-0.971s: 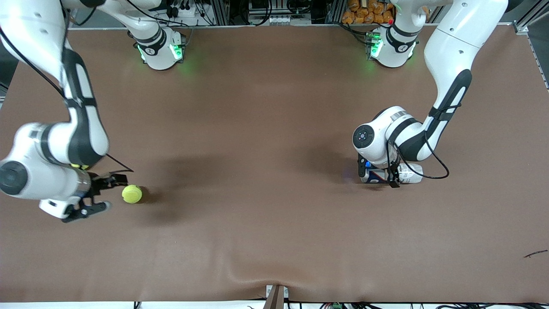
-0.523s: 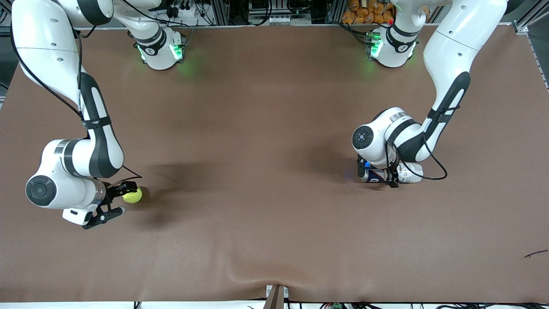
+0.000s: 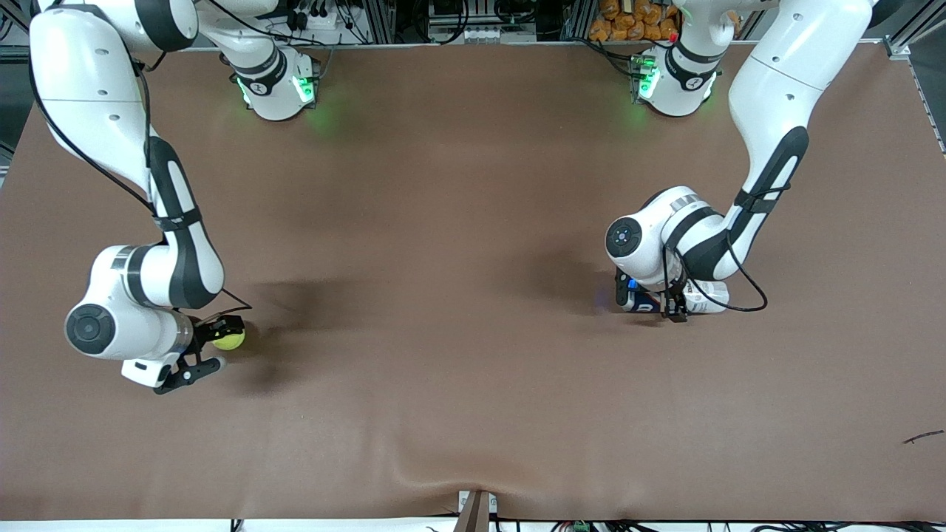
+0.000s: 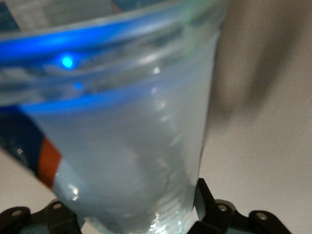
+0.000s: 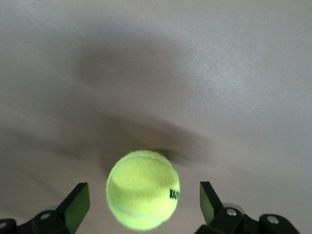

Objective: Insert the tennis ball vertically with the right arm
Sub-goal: 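Tilt the tube upright with the left gripper while the right gripper grasps a ball, then carry the upright tube to mid-table with the left gripper, then bring the held ball over the tube opening with the right gripper, then open the right gripper to drop the ball into the tube, then reach the right gripper to the second tennis ball and grasp it, then lift the second ball off the table with the right gripper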

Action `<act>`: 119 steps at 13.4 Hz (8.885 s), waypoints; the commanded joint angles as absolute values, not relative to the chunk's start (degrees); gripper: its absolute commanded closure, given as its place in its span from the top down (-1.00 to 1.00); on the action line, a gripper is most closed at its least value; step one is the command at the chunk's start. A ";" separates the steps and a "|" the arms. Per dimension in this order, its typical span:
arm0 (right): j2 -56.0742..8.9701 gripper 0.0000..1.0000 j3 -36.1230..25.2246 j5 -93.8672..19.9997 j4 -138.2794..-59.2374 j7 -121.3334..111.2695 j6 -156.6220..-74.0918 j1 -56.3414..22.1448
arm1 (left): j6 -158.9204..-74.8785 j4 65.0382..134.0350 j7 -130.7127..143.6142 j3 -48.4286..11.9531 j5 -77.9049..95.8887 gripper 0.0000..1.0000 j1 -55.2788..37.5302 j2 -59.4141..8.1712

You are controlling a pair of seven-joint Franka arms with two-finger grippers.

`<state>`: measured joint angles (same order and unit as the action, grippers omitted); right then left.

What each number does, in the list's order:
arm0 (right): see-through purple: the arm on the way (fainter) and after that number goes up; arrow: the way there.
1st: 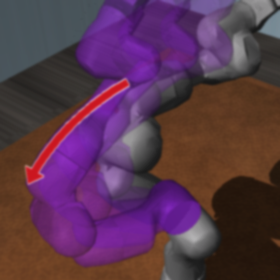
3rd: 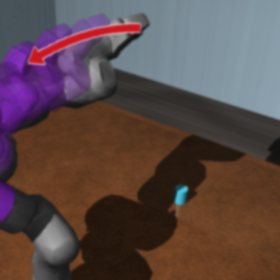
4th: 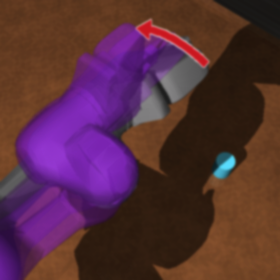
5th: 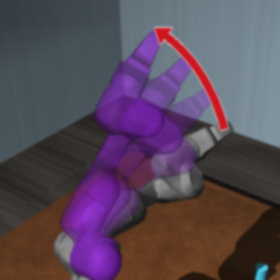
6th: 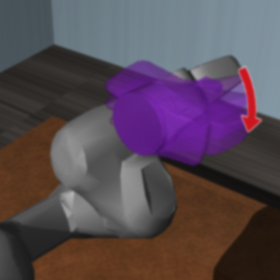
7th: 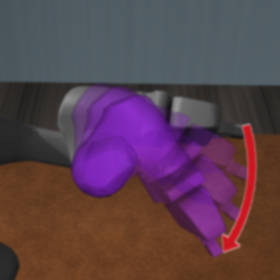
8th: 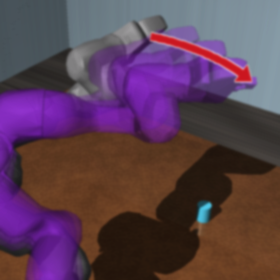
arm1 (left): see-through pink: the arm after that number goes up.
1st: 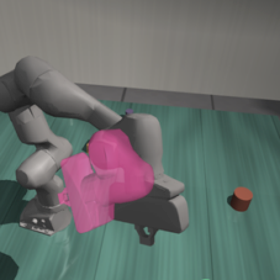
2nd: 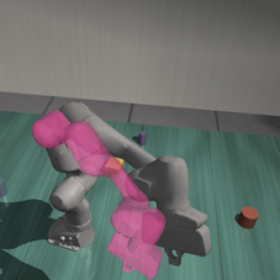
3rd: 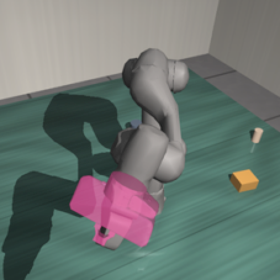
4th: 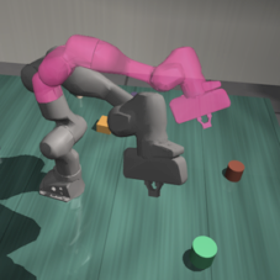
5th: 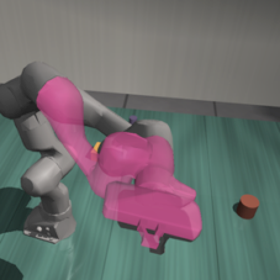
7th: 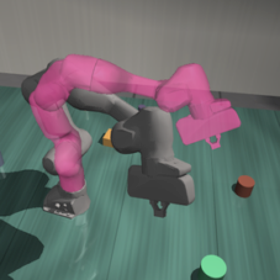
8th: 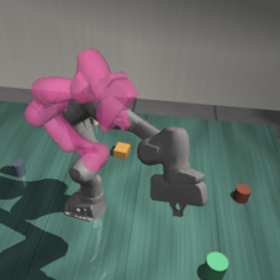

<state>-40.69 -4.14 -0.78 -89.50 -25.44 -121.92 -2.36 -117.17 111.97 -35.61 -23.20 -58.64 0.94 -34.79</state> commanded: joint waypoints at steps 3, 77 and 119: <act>-40.08 1.00 -3.78 -0.62 -91.67 -26.54 -124.45 -1.85 | -116.54 110.92 -34.01 -23.55 -60.21 0.47 0.88 -35.51; -30.50 1.00 -4.66 -3.71 -79.78 19.46 -97.65 -13.12 | -195.12 89.56 -13.62 -23.55 -26.19 0.55 -23.03 -59.94; -29.80 -0.35 -0.89 11.95 -102.33 -20.56 -122.54 18.63 | -196.35 89.47 -13.71 -23.55 -26.72 0.57 -22.06 -59.24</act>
